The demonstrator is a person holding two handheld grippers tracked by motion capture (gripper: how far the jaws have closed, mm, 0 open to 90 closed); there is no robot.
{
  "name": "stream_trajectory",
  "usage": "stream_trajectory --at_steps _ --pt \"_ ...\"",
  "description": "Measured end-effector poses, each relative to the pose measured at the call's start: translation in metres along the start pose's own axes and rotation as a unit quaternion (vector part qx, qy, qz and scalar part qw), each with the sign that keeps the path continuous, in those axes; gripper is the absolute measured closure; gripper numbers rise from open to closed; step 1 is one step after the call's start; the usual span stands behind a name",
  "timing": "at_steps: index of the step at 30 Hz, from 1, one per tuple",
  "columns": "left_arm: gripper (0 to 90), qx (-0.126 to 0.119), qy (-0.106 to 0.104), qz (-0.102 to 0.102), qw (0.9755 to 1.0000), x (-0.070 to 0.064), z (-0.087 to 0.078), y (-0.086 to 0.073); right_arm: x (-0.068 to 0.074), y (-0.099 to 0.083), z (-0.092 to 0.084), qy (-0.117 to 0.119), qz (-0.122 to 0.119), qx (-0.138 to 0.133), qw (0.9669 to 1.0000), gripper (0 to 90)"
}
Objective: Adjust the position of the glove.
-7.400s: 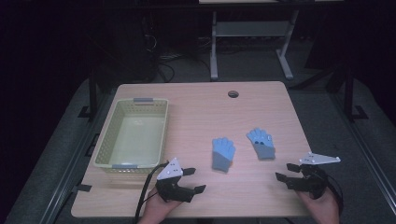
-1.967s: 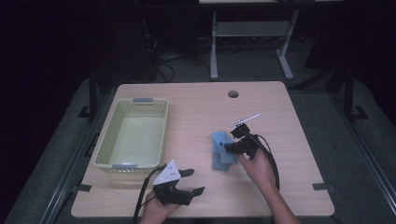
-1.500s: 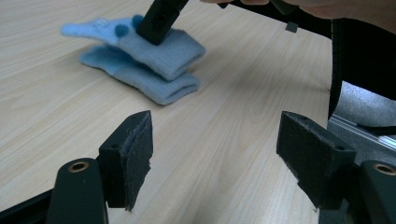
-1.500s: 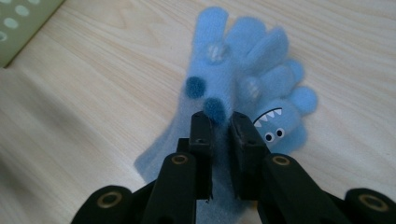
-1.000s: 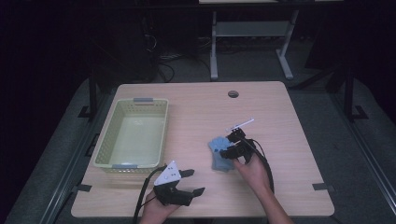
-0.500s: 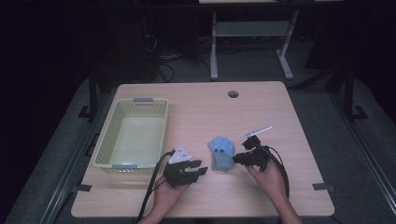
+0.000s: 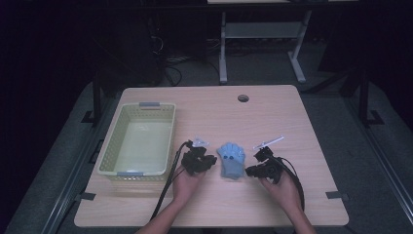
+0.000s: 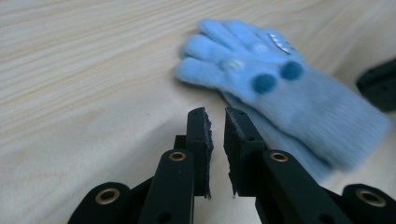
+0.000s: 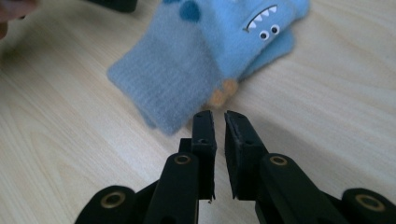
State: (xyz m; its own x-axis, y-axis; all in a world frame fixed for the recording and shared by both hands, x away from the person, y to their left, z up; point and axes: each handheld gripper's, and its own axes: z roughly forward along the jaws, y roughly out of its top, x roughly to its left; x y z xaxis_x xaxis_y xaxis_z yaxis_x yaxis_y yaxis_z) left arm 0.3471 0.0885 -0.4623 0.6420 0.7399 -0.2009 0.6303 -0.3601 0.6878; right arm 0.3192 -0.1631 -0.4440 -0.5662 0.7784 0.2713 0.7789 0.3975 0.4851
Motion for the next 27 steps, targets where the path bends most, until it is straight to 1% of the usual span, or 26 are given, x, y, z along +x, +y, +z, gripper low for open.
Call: stream_trajectory --at_steps 1,2,3,6,7,8,9,10,12,13,14,17,19,20,23,27 --pt "82.1 0.000 0.000 0.000 1.0000 0.000 0.000 0.000 0.000 0.000 0.000 0.001 -0.001 0.002 1.0000 81.7" --pt "82.1 0.001 0.001 -0.004 1.0000 0.001 0.002 0.001 0.000 0.000 0.000 0.001 -0.001 0.002 1.0000 81.7" --pt "84.4 0.002 -0.001 -0.014 0.9999 0.001 0.006 0.003 0.000 -0.001 0.001 0.001 0.000 0.010 1.0000 81.7" --pt "85.9 0.008 -0.007 -0.016 0.9998 0.000 0.008 0.003 0.001 -0.002 0.001 0.002 -0.001 0.011 0.9999 81.7" --pt "86.2 0.010 -0.015 -0.011 0.9998 -0.004 0.009 0.001 0.001 -0.002 0.001 0.005 -0.003 0.011 0.9999 81.6" --pt "86.3 0.012 -0.016 -0.005 0.9998 -0.007 0.009 0.001 0.002 -0.002 0.001 0.006 -0.006 0.011 0.9999 81.6" --pt "86.8 0.012 -0.016 -0.005 0.9998 -0.007 0.009 0.001 0.002 -0.002 0.001 0.006 -0.006 0.011 0.9999 81.6" --pt "87.0 0.012 -0.024 -0.005 0.9996 -0.011 0.009 -0.001 0.004 -0.002 0.002 0.006 -0.007 0.013 0.9999 81.6" --pt "87.0 0.012 -0.027 -0.005 0.9996 -0.013 0.009 -0.001 0.005 -0.001 0.002 0.008 -0.005 0.015 0.9998 81.6" --pt "87.0 0.017 -0.028 0.002 0.9995 -0.018 0.008 -0.002 0.007 -0.001 0.003 0.008 -0.009 0.015 0.9998 81.5" --pt "87.3 0.018 -0.029 0.003 0.9994 -0.020 0.008 -0.003 0.008 0.000 0.004 0.008 -0.013 0.015 0.9998 81.6" --pt "87.8 0.018 -0.029 0.005 0.9994 -0.021 0.008 -0.003 0.011 0.001 0.004 0.013 -0.013 0.019 0.9997 81.3" --pt "87.8 0.018 -0.027 0.008 0.9994 -0.021 0.007 -0.003 0.012 0.001 0.004 0.015 -0.016 0.017 0.9996 81.3" --pt "87.8 0.019 -0.028 0.004 0.9994 -0.021 0.007 -0.003 0.013 0.001 0.005 0.015 -0.015 0.016 0.9996 81.3" --pt "87.7 0.021 -0.027 0.007 0.9994 -0.019 0.006 -0.004 0.016 0.002 0.005 0.018 -0.018 0.018 0.9995 81.2" --pt "87.7 0.029 -0.027 0.006 0.9992 -0.019 0.002 -0.006 0.013 0.001 0.006 0.021 -0.016 0.023 0.9994 80.9"
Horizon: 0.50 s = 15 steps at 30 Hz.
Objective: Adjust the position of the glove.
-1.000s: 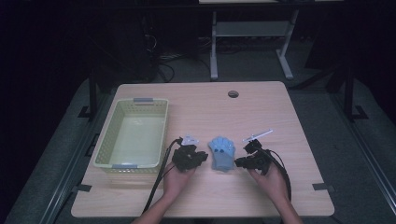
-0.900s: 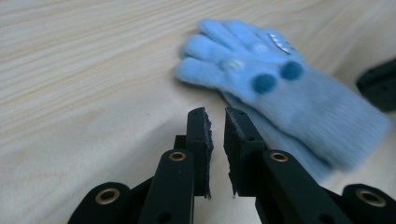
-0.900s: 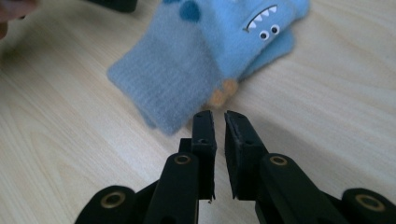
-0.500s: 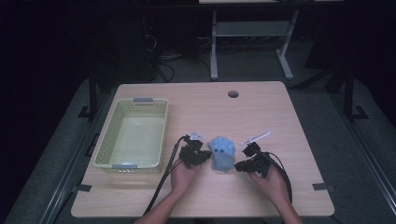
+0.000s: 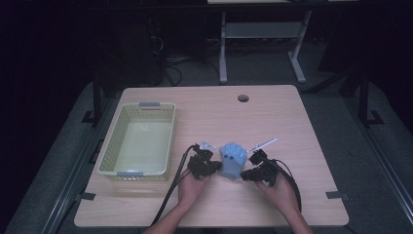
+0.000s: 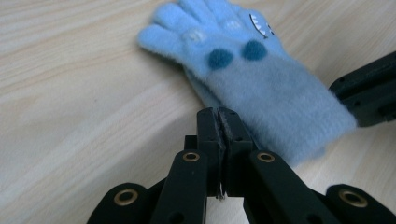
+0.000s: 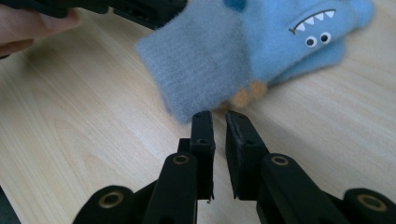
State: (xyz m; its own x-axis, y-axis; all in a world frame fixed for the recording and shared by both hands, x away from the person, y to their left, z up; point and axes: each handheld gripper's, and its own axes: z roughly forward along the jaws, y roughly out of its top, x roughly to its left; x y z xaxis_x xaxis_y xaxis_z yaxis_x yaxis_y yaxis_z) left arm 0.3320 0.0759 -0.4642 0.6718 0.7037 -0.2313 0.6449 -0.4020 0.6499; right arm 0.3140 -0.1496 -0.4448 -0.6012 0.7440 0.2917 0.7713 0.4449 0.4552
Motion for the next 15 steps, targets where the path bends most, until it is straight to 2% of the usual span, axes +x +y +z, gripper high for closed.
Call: stream_trajectory --at_steps 6,7,14,15 --pt "87.8 0.000 -0.006 -0.006 1.0000 -0.002 -0.001 -0.005 0.003 0.000 0.003 0.001 -0.003 0.009 1.0000 80.5" --pt "87.8 0.004 -0.005 0.000 1.0000 -0.004 -0.002 -0.005 0.004 0.001 0.004 0.002 -0.007 0.007 0.9999 80.5" --pt "87.9 0.000 -0.007 0.002 1.0000 -0.004 -0.004 -0.005 0.011 0.004 0.005 0.006 -0.014 0.006 0.9999 80.4" --pt "87.9 -0.003 -0.007 -0.004 1.0000 -0.006 -0.005 -0.007 0.011 0.004 0.006 0.006 -0.015 0.006 0.9999 80.1"
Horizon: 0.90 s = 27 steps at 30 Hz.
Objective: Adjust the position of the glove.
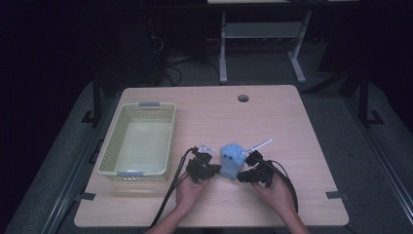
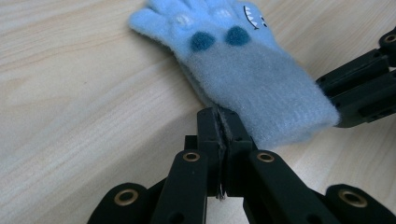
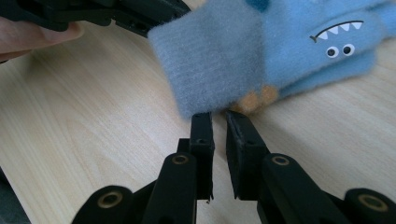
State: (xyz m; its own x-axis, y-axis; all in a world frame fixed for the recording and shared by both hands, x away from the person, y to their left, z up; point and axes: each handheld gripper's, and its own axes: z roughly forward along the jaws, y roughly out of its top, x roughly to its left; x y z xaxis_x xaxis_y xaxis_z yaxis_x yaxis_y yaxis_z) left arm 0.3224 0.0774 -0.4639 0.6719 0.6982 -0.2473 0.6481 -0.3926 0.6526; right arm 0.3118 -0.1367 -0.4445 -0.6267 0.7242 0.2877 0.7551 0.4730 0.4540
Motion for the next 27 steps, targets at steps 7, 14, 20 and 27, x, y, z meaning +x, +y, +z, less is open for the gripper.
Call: stream_trajectory --at_steps 7,14,20,27 --pt "86.5 -0.002 0.000 -0.003 1.0000 0.004 -0.004 0.000 -0.003 -0.004 -0.007 0.012 0.010 -0.008 0.9998 74.3" --pt "71.0 -0.029 0.001 -0.035 0.9990 0.010 -0.011 0.006 -0.019 -0.005 -0.021 0.019 0.054 -0.057 0.9967 59.0" --pt "63.2 -0.036 -0.051 -0.093 0.9937 0.015 -0.006 0.016 -0.033 -0.002 -0.012 0.028 0.109 -0.099 0.9888 58.1" --pt "60.7 -0.033 -0.088 -0.143 0.9853 0.023 0.001 0.016 -0.045 -0.003 -0.002 0.057 0.160 -0.119 0.9782 57.9"
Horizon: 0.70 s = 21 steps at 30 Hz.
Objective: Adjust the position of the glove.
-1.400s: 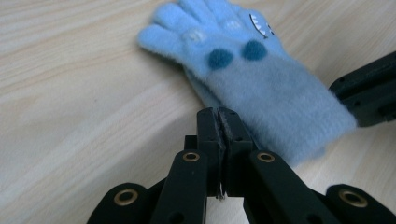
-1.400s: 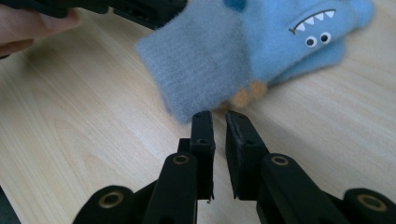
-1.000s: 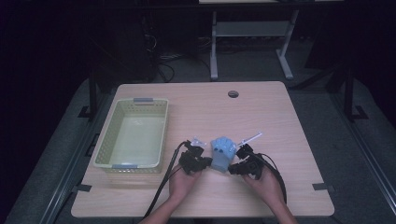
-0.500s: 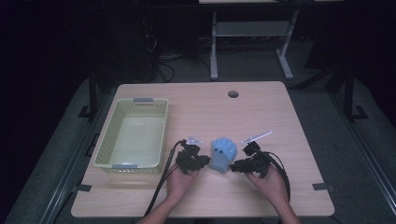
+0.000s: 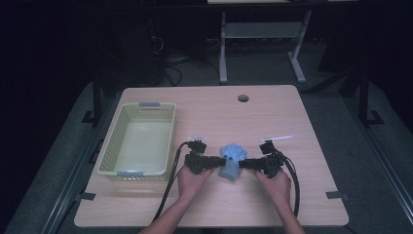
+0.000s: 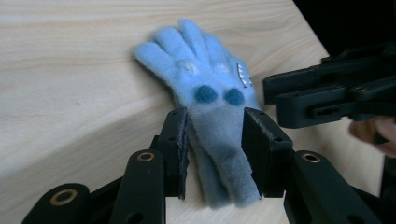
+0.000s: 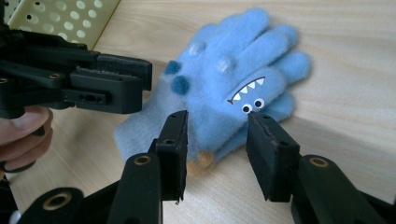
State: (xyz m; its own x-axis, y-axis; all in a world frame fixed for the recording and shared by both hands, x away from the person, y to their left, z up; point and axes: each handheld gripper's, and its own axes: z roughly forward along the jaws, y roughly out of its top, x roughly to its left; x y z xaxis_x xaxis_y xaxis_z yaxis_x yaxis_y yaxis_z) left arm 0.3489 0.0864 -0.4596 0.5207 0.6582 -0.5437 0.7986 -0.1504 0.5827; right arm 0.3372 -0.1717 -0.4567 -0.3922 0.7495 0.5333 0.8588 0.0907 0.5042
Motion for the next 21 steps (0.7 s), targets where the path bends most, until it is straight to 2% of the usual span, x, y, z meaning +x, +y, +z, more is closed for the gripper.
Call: stream_trajectory --at_steps 4,8,16,21 --pt "61.1 0.005 -0.008 -0.011 0.9999 0.002 0.002 0.000 -0.003 -0.002 0.000 0.000 0.007 -0.004 1.0000 57.6" --pt "63.2 0.010 -0.015 -0.022 0.9996 0.004 0.006 0.000 -0.005 -0.005 0.002 0.008 0.023 0.000 0.9997 56.7" --pt "65.6 0.019 -0.019 -0.028 0.9993 0.005 0.009 0.000 -0.006 -0.005 0.009 0.004 0.033 0.004 0.9994 58.0" --pt "62.9 0.023 -0.021 -0.029 0.9991 0.006 0.009 0.000 -0.006 -0.005 0.010 0.004 0.034 -0.001 0.9994 58.2"
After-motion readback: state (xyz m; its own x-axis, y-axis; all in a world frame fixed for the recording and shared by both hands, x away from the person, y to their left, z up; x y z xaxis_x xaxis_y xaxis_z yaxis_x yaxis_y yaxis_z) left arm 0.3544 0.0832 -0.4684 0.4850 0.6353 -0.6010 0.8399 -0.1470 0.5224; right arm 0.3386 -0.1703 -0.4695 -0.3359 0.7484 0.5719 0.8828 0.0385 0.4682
